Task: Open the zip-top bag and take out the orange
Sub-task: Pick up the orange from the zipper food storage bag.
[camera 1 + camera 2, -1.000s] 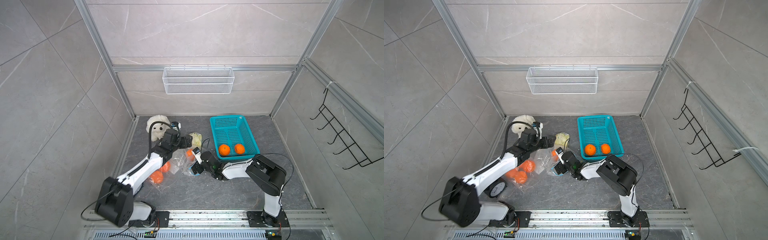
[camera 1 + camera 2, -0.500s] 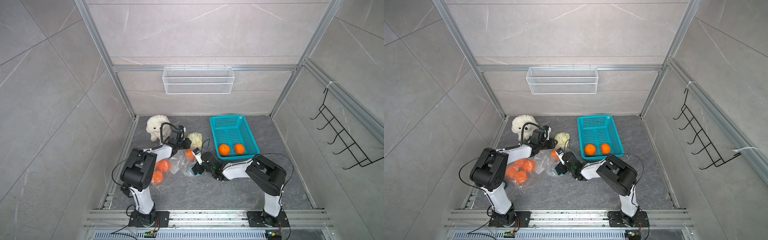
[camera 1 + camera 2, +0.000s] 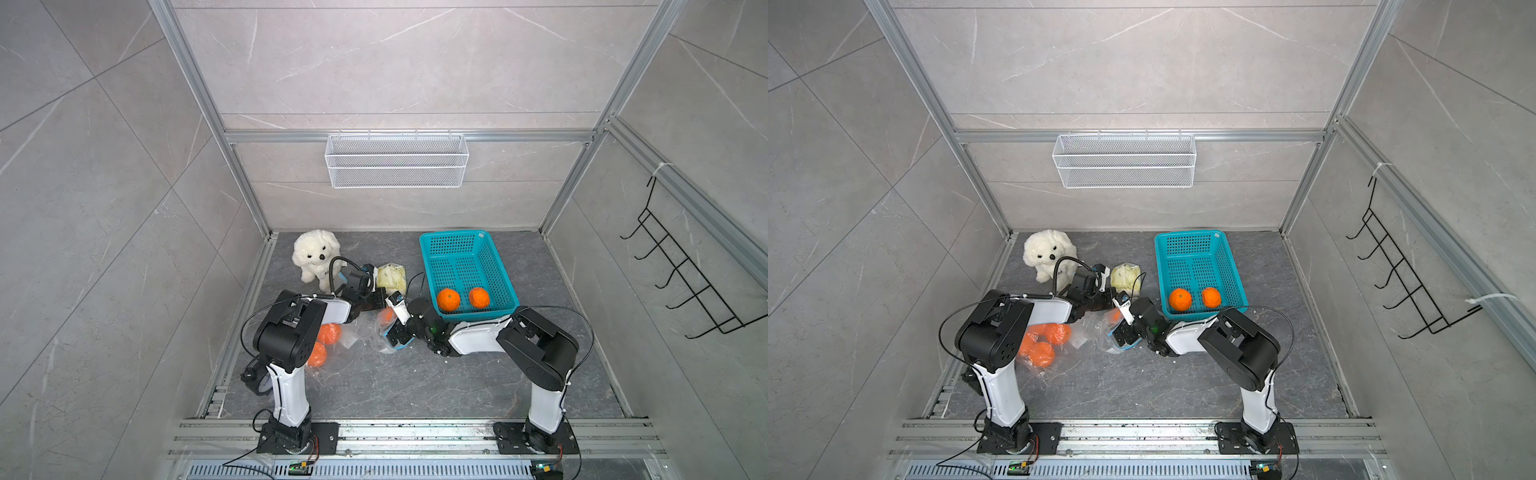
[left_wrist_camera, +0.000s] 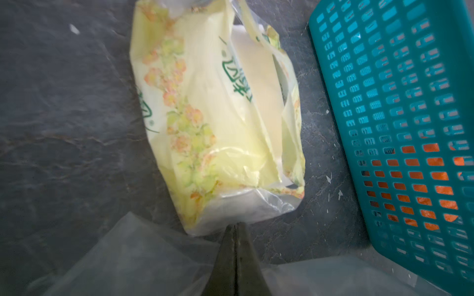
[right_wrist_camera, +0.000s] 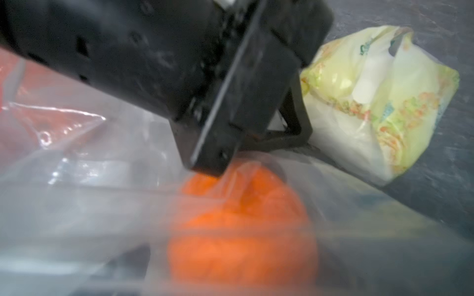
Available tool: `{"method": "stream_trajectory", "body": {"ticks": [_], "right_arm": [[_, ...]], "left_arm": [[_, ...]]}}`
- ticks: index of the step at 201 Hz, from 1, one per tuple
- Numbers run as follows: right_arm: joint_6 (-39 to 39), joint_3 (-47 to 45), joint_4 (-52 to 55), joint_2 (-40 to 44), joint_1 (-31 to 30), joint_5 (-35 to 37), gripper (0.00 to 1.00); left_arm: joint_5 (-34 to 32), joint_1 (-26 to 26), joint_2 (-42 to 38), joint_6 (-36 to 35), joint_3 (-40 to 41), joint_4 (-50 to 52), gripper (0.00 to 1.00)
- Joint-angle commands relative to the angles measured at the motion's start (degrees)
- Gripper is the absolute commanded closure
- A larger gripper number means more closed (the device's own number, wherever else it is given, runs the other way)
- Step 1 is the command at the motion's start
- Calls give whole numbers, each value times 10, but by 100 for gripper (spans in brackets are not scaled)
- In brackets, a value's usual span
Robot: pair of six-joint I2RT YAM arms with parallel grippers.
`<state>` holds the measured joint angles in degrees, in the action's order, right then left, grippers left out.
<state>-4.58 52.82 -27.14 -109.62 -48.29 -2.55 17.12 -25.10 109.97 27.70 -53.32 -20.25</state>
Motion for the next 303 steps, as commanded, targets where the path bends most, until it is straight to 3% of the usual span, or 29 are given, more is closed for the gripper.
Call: {"method": "stream_trajectory", "body": {"ticks": [1,22,60,167,245,263,303], "right_arm": [[14,49,25,-21,1,-22,8],[21,60,65,-29,1,1,13],[2,33,121,26,0,-17,34],[-44,-113,134,190,-20,26,33],[-76,-148,252,360,-27,72,34],[-76,-144,290,392,-27,113,34],[-60,-100,361,435,17,109,36]], "left_arm": [[21,-12,8,15,5,-24,100],[-5,-12,2,9,2,-3,100],[-76,-12,11,16,-20,60,100],[-129,2,48,29,-35,78,100],[-110,17,51,39,-27,61,100],[-103,17,41,41,-26,58,100],[-92,17,3,38,-33,71,100]]}}
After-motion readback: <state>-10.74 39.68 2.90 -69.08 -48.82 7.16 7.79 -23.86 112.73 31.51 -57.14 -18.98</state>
